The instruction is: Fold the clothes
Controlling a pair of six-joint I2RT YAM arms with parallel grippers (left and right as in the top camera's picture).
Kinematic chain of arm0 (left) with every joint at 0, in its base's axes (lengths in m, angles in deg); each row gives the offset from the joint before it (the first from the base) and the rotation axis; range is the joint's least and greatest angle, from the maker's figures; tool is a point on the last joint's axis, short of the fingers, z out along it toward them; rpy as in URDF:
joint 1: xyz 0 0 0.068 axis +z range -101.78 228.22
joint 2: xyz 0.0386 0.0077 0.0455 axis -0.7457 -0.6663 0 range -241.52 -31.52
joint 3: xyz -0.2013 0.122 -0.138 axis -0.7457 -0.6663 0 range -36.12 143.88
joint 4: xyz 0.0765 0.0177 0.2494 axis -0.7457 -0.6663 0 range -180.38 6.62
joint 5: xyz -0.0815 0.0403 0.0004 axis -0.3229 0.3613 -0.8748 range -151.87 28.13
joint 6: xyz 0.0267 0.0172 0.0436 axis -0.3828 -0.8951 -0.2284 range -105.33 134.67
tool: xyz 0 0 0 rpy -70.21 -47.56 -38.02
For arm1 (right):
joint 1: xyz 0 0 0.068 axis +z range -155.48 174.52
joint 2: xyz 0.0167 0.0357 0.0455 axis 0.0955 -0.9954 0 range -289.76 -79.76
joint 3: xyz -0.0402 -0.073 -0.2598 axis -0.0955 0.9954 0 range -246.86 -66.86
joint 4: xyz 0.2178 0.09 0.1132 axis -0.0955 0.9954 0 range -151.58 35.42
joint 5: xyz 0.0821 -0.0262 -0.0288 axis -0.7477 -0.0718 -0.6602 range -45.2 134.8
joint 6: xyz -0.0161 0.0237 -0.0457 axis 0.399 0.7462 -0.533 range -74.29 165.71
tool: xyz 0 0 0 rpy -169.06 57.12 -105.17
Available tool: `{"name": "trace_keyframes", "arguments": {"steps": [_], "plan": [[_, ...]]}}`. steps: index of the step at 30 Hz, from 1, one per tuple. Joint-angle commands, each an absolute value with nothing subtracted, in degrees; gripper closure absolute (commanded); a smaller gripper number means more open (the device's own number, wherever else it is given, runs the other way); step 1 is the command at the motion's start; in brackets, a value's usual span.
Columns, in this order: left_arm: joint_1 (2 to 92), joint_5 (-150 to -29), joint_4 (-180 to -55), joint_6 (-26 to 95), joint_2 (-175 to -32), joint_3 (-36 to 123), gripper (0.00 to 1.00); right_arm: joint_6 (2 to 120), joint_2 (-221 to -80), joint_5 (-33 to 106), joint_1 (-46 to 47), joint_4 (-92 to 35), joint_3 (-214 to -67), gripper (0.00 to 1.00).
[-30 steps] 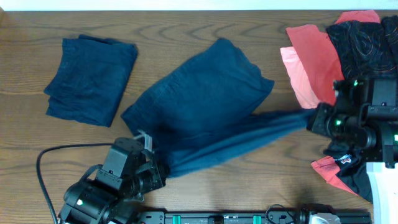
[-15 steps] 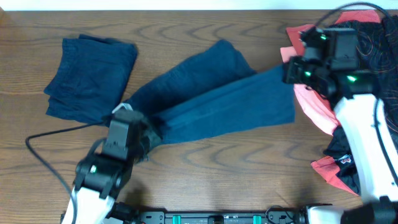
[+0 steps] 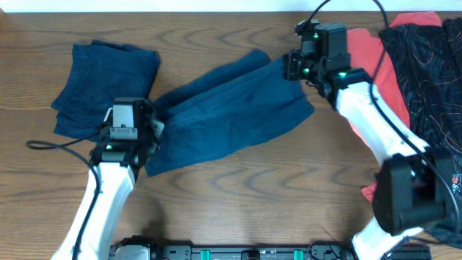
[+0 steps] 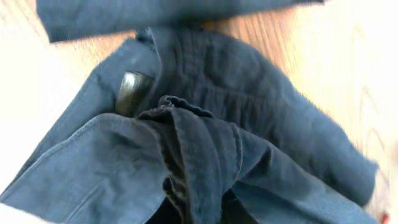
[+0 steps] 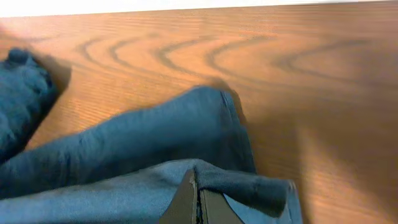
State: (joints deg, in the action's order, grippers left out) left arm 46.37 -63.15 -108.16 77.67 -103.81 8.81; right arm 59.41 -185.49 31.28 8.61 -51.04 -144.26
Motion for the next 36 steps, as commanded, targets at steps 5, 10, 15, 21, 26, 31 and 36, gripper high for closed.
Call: {"name": "trace_keyframes", "arguments": {"steps": [5, 10, 15, 21, 26, 31, 36], "plan": [[50.1, -58.4, -96.6, 76.6, -110.5, 9.2, 0.64, 62.0, -192.6, 34.0, 11.5, -62.1, -146.0, 0.59], [54.1, -68.1, -96.6, 68.8, -110.8, 9.2, 0.39, 61.8, -192.1, 37.2, 10.8, -55.4, -146.0, 0.33], [54.8, -73.2, -108.2, 65.7, -110.8, 9.1, 0.39, 58.8, -192.4, 36.8, 10.3, -43.9, -145.9, 0.56], [54.8, -71.3, -118.4, 65.7, -111.0, 8.5, 0.38, 50.8, -197.3, 36.9, 10.7, -35.5, -145.7, 0.65], [54.8, -71.3, -118.8, 65.5, -110.9, 8.1, 0.29, 49.4, -203.3, 37.3, 10.3, -30.9, -145.7, 0.70], [54.8, -71.3, -117.4, 62.7, -110.6, 8.2, 0.24, 54.5, -204.1, 45.1, 8.8, -24.2, -145.7, 0.93], [54.8, -72.0, -117.5, 62.7, -110.6, 8.2, 0.14, 66.5, -203.7, 61.9, 5.4, -11.8, -145.7, 0.99]]}}
